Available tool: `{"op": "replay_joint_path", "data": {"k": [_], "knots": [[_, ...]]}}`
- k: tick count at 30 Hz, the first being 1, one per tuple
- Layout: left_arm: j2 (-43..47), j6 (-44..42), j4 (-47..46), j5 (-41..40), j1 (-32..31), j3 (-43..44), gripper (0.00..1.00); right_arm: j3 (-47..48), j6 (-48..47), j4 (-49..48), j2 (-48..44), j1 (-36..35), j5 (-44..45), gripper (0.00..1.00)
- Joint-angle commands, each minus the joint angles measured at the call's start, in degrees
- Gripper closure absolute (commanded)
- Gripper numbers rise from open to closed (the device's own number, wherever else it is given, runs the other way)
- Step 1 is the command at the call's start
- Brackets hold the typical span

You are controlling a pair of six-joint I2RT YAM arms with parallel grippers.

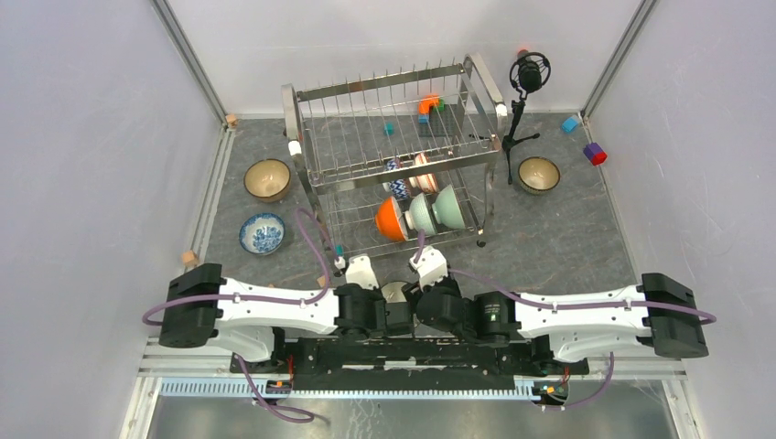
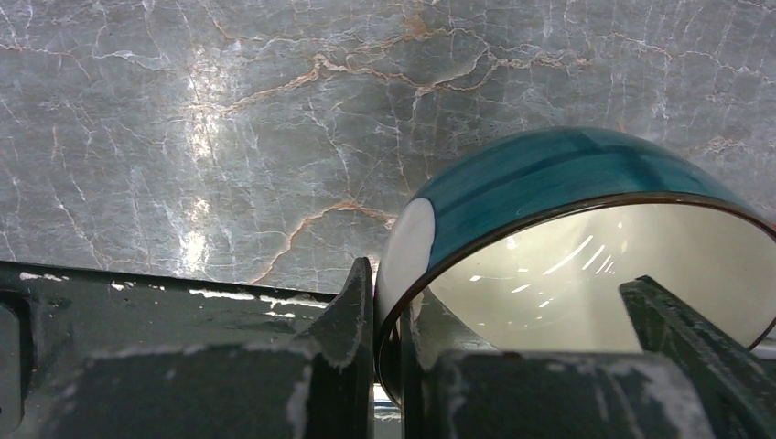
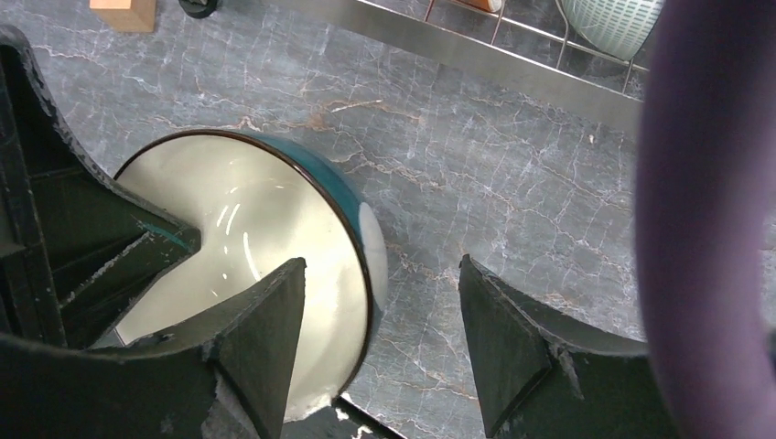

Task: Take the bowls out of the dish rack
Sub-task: Place the bowl at the center of the board.

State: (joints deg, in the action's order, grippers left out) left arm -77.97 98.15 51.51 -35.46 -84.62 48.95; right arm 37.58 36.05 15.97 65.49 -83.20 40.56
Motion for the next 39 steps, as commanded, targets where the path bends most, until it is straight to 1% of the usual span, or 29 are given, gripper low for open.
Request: {"op": "replay_joint_path", "data": {"k": [1,4,5,8,9,10,13,14,16,17,19,21,23,25,27,28,31,34,35,36,37,39], "knots": [[-3.31,6.57,4.41,-1.96,-0.2,6.17,0.98,0.47,1.64,-0.43,1.18,0.14,-4.51,0.81],[-4.53,5.96,4.56,-1.64,-0.28,7.25,0.98,0.39,1.68,-0.74,1.91,0.15,-4.64,0.96],[-4.55,6.08,4.57,-1.58,-0.22,7.3,0.98,0.26,1.8,-0.91,1.99,0.14,-4.83,1.0],[-4.21,6.31,4.53,-1.87,-0.26,7.01,0.98,-0.22,2.01,-1.36,2.1,0.15,-5.13,1.0],[-3.93,6.55,4.57,-1.98,-0.27,6.81,0.98,-0.44,2.21,-1.47,1.9,0.19,-5.06,0.98],[-3.67,6.84,4.57,-2.02,-0.27,6.48,0.98,-0.56,2.24,-1.55,1.68,0.14,-4.97,0.91],[-2.91,7.44,4.52,-2.15,-0.24,5.67,0.98,-0.86,1.95,-1.45,0.15,0.15,-4.49,0.55],[-2.64,7.6,4.41,-2.11,-0.24,5.35,0.98,-1.16,1.89,-1.37,-0.58,0.14,-4.23,0.45],[-2.13,7.76,4.46,-2.09,-0.21,4.86,0.98,-1.69,1.8,-1.14,-2.1,0.14,-3.66,0.32],[-1.81,7.75,4.48,-2.21,-0.28,4.69,0.98,-1.89,1.79,-0.63,-2.95,0.14,-3.06,0.26],[-1.06,7.98,4.51,-2.4,-0.28,4.2,0.98,-2.22,2.68,0.55,-4.73,0.14,-1.2,0.2],[-0.19,8.42,4.51,-2.88,-0.28,3.6,0.98,-2.78,4.04,1.01,-7.26,0.15,0.6,0.18],[0.67,8.68,4.57,-3.52,-0.22,3.19,0.98,-3.74,6.38,0.37,-10.21,0.23,1.85,0.19],[1.37,8.9,4.54,-4.05,-0.24,3.0,0.98,-4.64,7.89,-1.05,-12.83,0.4,2.32,0.26],[1.94,8.94,4.74,-4.67,-0.28,2.99,0.98,-5.14,8.56,-2.19,-14.73,0.49,2.22,0.4],[2.07,9.05,4.94,-4.84,-0.28,2.99,0.98,-5.15,8.59,-2.54,-15.32,0.54,2.12,0.56],[2.37,9.38,5.44,-5.1,-0.28,2.99,0.98,-4.65,8.79,-2.44,-15.59,0.5,1.14,0.8],[2.72,9.49,5.54,-5.48,-0.25,2.98,0.98,-4.37,9.36,-2.52,-15.17,0.54,0.13,0.93],[2.73,9.48,5.49,-5.56,-0.28,3.07,0.98,-4.36,9.41,-2.75,-14.96,0.5,-0.3,0.93],[2.87,9.43,5.44,-5.68,-0.21,3.14,0.98,-4.21,9.34,-3.07,-14.68,0.52,-0.73,0.91],[2.91,9.34,5.51,-5.81,-0.28,3.24,0.98,-3.99,9.09,-3.18,-14.31,0.49,-1.39,0.86],[2.84,9.42,5.87,-6.09,-0.25,3.56,0.98,-3.15,8.44,-3.3,-13.13,0.49,-2.43,0.72]]}}
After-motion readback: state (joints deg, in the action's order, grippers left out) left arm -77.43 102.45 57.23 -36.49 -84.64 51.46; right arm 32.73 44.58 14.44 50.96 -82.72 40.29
